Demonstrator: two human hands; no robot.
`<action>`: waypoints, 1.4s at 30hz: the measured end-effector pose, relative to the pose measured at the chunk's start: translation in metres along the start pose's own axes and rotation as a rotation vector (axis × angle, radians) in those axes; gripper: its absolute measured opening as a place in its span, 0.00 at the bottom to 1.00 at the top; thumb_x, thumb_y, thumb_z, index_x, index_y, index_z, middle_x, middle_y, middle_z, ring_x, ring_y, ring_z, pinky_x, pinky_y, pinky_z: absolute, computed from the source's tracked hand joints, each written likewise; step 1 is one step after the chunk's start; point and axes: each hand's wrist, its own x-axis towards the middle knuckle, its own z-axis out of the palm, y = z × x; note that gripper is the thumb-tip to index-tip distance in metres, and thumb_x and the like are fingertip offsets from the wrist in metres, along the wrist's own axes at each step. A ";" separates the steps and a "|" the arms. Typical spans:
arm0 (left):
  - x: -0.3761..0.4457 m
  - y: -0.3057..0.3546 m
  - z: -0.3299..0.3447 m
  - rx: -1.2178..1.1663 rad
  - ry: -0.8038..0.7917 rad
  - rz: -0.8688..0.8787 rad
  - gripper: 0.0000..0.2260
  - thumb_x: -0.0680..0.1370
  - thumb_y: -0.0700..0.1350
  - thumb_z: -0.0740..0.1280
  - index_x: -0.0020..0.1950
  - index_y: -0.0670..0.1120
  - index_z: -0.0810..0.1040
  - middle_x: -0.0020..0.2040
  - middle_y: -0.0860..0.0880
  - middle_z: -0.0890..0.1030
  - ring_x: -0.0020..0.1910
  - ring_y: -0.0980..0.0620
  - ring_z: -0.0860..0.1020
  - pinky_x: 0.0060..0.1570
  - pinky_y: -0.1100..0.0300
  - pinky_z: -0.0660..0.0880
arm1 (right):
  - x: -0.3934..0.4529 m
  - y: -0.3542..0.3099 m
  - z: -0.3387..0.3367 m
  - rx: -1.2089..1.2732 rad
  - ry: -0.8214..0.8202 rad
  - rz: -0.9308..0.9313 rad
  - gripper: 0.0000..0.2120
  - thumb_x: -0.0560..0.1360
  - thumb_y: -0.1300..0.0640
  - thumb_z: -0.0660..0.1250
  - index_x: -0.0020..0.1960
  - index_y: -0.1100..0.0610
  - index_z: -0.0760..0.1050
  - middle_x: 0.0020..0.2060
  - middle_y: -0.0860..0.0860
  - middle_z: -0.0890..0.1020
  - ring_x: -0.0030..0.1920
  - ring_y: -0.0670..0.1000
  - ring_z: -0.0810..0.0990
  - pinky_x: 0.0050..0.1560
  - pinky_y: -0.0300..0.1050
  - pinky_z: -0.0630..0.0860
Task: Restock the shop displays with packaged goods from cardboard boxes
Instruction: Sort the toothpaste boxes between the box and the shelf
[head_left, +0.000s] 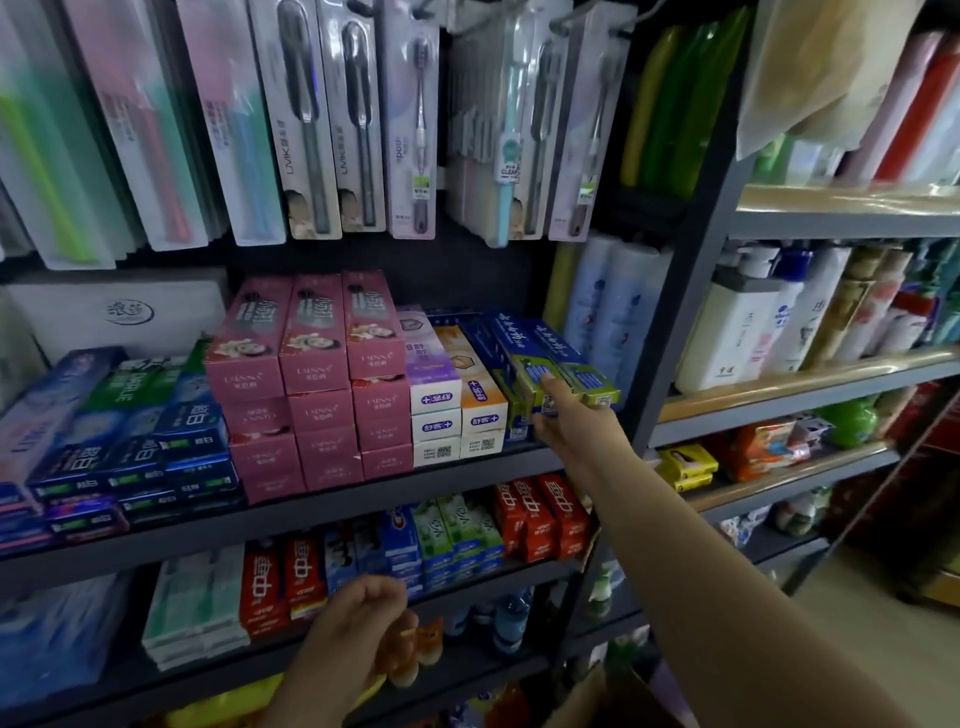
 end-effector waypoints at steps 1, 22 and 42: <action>0.002 -0.002 -0.004 -0.003 0.013 -0.008 0.05 0.80 0.40 0.63 0.51 0.38 0.76 0.41 0.38 0.79 0.33 0.44 0.75 0.26 0.57 0.72 | 0.003 0.002 0.001 -0.014 0.050 -0.022 0.19 0.70 0.48 0.74 0.53 0.56 0.72 0.43 0.52 0.83 0.35 0.48 0.82 0.42 0.44 0.82; 0.031 0.000 -0.008 -0.001 -0.052 -0.106 0.05 0.80 0.38 0.63 0.51 0.38 0.77 0.37 0.40 0.79 0.29 0.49 0.78 0.28 0.58 0.72 | 0.016 -0.008 0.020 -0.452 0.270 -0.266 0.10 0.77 0.47 0.65 0.46 0.55 0.74 0.31 0.52 0.83 0.27 0.47 0.81 0.37 0.41 0.80; 0.059 -0.014 -0.003 0.133 -0.141 -0.078 0.05 0.80 0.39 0.64 0.51 0.40 0.78 0.38 0.41 0.81 0.36 0.46 0.76 0.35 0.56 0.71 | -0.014 0.017 -0.009 -0.329 0.279 -0.320 0.13 0.76 0.45 0.66 0.53 0.53 0.74 0.43 0.50 0.83 0.38 0.47 0.82 0.37 0.42 0.78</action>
